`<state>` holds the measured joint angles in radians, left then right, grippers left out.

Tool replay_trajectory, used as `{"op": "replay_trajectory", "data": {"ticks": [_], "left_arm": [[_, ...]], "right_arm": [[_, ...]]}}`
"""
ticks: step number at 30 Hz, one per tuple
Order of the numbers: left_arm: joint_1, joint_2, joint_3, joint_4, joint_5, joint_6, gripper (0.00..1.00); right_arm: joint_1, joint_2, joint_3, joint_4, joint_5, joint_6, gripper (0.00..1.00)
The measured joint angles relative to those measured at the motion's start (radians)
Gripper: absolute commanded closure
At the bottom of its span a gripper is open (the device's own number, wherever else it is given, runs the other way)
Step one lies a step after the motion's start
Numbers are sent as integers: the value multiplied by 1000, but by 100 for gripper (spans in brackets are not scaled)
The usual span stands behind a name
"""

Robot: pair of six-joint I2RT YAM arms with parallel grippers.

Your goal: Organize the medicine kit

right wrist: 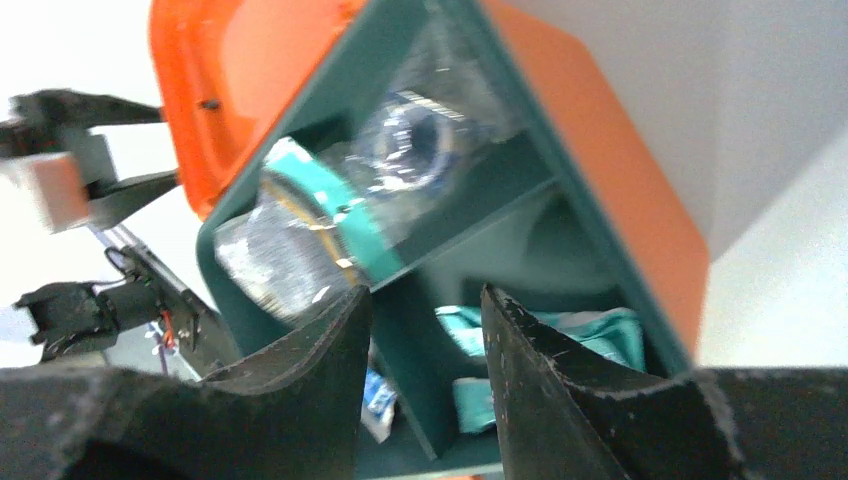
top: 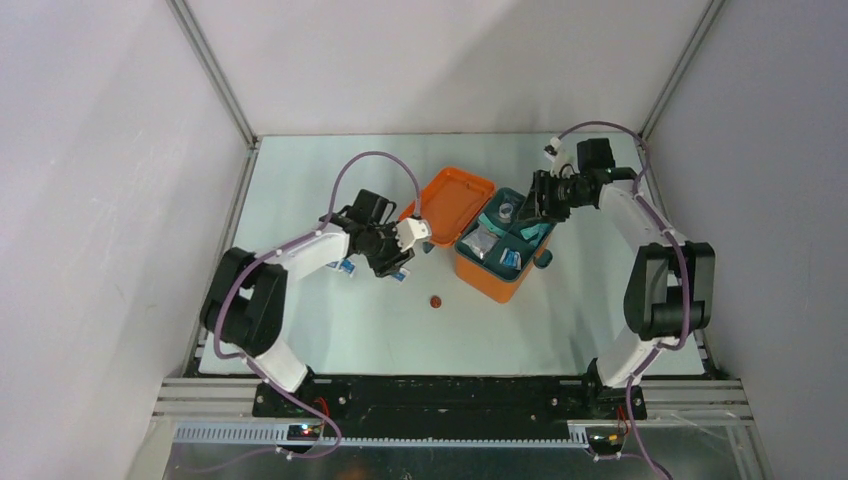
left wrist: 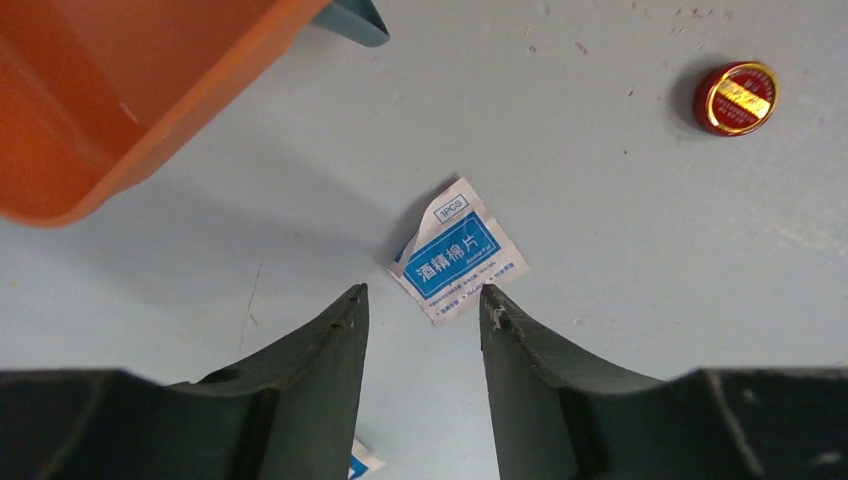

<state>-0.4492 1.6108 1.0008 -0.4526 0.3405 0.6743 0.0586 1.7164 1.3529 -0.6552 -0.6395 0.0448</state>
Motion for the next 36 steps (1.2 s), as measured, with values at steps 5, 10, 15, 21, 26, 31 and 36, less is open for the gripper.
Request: {"op": "replay_trajectory", "data": {"ticks": [5,10,15,21,26,31,36], "left_arm": [[-2,88,56,-52,4,72,59],[-10,147,121,-86,-5,113,67],[-24,191,161,-108,-27,140,68],[-68,214,162,-150,-69,177,70],[-84,221,179,-160,-113,216,81],[-84,235,191,-154,-146,237,98],[-81,233,191,-153,-150,243,100]], "right_arm": [[32,-111,-12,3,-61,-3,50],[51,-247,-12,14,-97,-19,50],[49,-282,-12,17,-104,-23,51],[40,-278,-12,17,-108,-23,51],[34,-272,-12,17,-111,-23,51],[31,-264,-12,17,-113,-30,51],[24,-263,-12,17,-116,-37,51]]}}
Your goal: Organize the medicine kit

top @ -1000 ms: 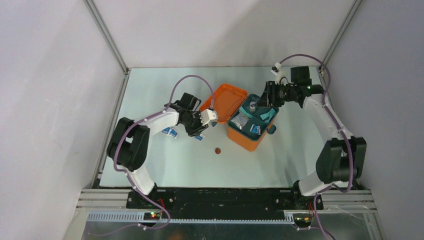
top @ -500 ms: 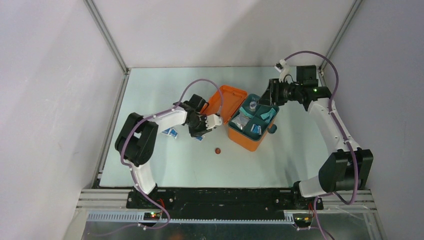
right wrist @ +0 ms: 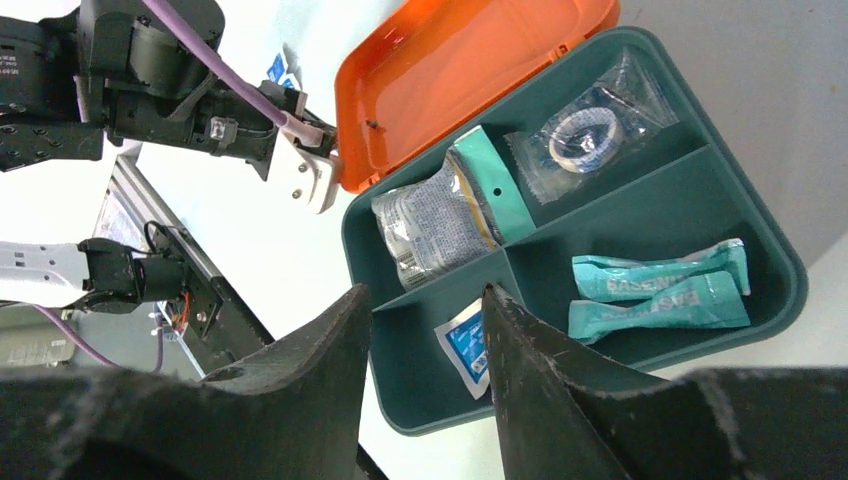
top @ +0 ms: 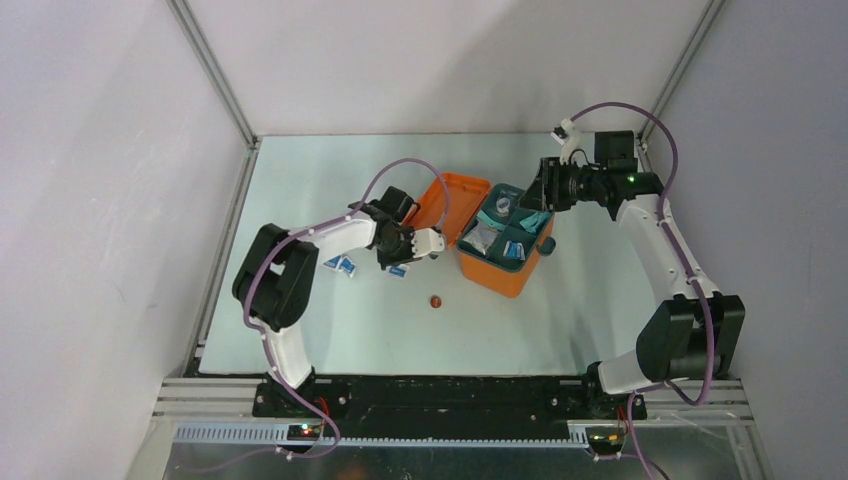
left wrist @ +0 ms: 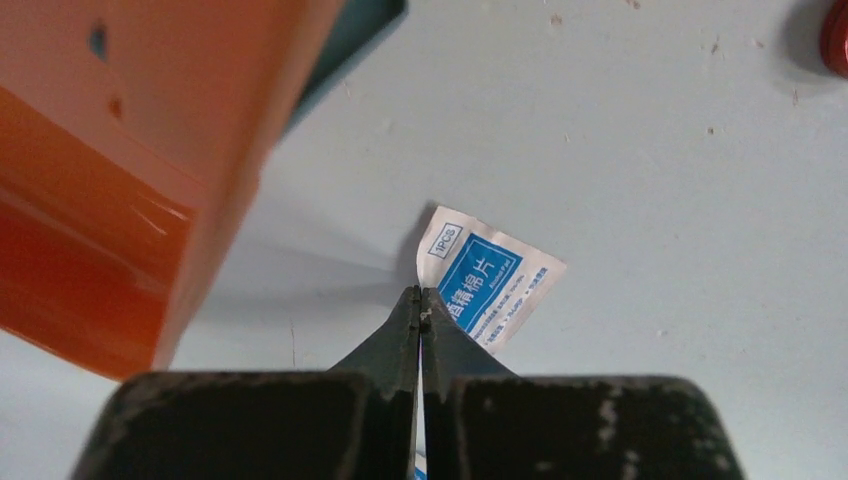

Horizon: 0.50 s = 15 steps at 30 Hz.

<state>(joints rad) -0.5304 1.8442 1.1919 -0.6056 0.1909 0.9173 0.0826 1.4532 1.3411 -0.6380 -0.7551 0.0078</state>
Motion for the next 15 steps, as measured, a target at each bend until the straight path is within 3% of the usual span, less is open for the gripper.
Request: {"op": "replay_trajectory", "data": {"ticks": [8,15], "left_arm": [[10,-127,-15,-56,44,-30,100],[10,-319,-11,-65,139,-93,100]], "right_arm": [[-79,0,11,-2,-7,-6,51],[-160,20,39,49,56,-69,40]]}}
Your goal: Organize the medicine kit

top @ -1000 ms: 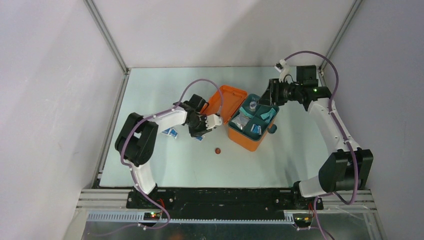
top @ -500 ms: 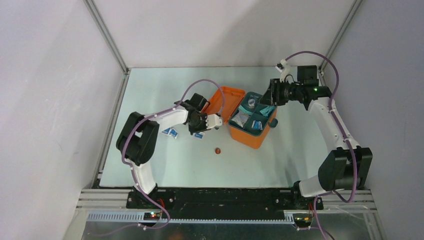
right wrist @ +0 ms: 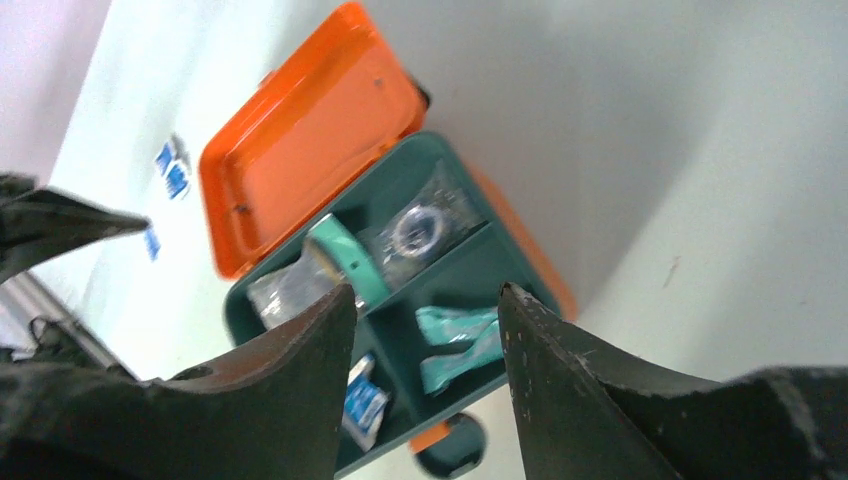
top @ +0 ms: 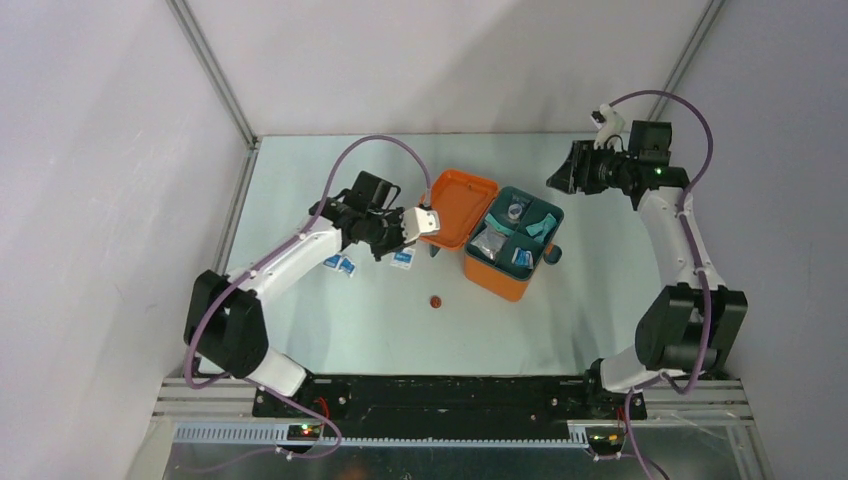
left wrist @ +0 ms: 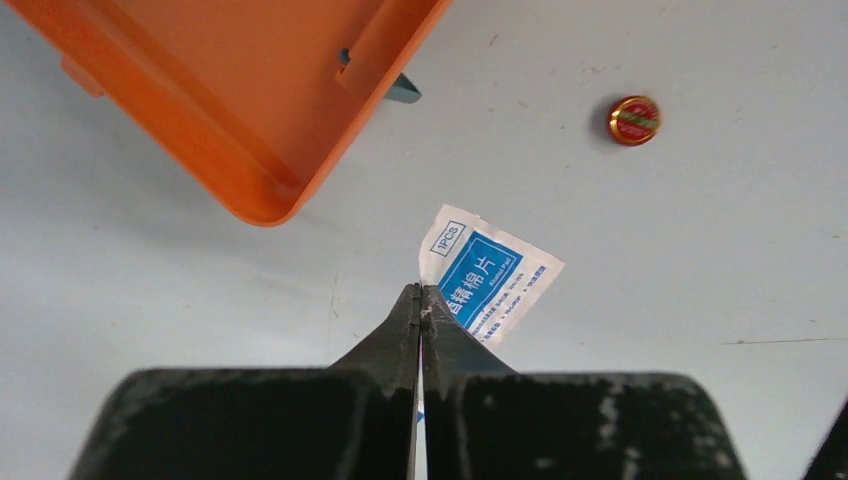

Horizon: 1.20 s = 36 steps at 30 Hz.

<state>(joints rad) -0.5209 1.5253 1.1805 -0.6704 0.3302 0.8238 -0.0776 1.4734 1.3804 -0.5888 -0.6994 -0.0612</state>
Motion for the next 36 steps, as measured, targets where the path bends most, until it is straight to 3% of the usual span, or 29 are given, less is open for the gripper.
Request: {"op": "replay_trajectory", "data": {"ticks": [9,16,24,36], "left_arm": [[-13,-48,29,-29,176,-226,100],[-137,-46,173,70,194,-526,100],[-254,151,421,245,80,-847,100],[-397,381,471,278,-92,-1032,100]], "right_arm": [[-68,241,35,146,7,47,42],[-115,356,42,172,-94,105,40],[-126,312,-54,210,-230,145,40],[-195,79,-225,131,-310,134,40]]}}
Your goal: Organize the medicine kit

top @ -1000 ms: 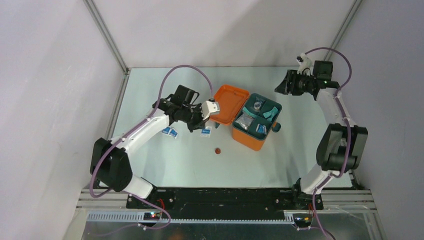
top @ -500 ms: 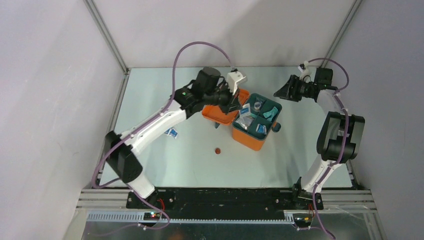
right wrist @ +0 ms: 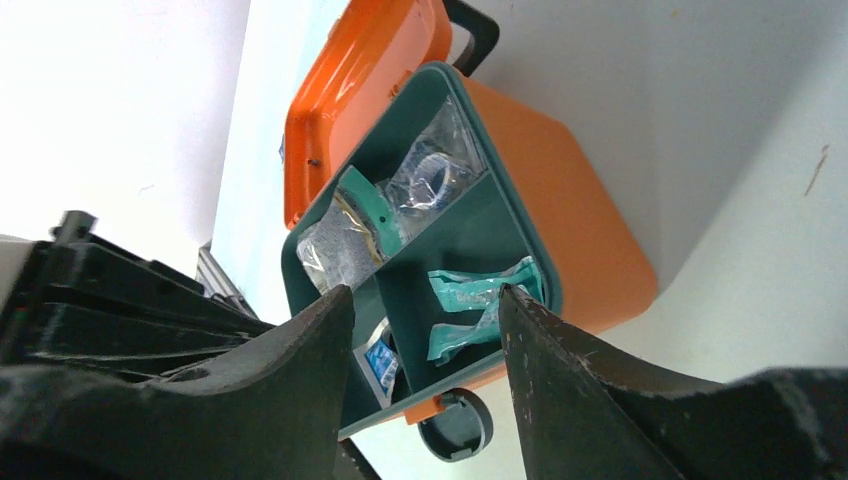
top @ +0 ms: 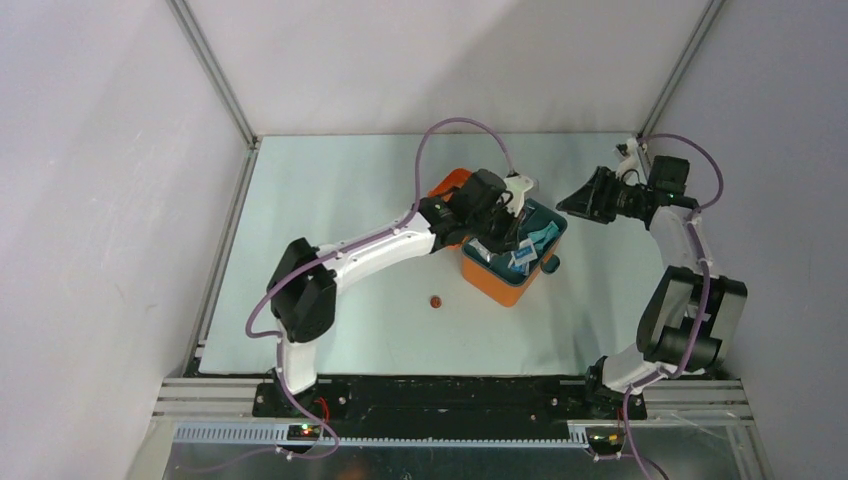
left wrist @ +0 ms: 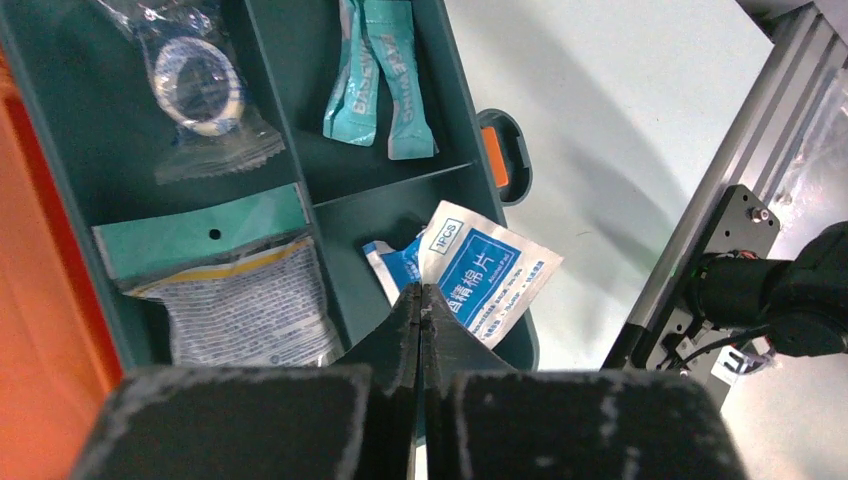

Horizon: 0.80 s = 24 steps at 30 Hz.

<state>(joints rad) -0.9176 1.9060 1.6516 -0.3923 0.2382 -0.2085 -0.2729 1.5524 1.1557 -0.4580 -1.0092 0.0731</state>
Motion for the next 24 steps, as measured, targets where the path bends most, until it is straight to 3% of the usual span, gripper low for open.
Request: {"op": "replay_trajectory", "data": {"ticks": [7,8,9,11,13,24], "left_arm": [[-40,13,-5,6,-95,-28,97],[-42,13,-11,11,-112,-28,92],[-43,13,-18,14,-125,-28,78],[-42,13,-39,17,-150,-27,64],[-42,13,-66,18,-178,-32,59],[-47,11,-101,18,-298,11,65]], "right_arm": [[-21,-68,0,32,34,6,40],[-21,-64,0,38,41,10,40],[-21,-58,0,46,45,15,40],[-19,-41,0,69,52,34,40],[-14,-20,0,87,56,49,40],[44,100,49,98,85,53,40]]}}
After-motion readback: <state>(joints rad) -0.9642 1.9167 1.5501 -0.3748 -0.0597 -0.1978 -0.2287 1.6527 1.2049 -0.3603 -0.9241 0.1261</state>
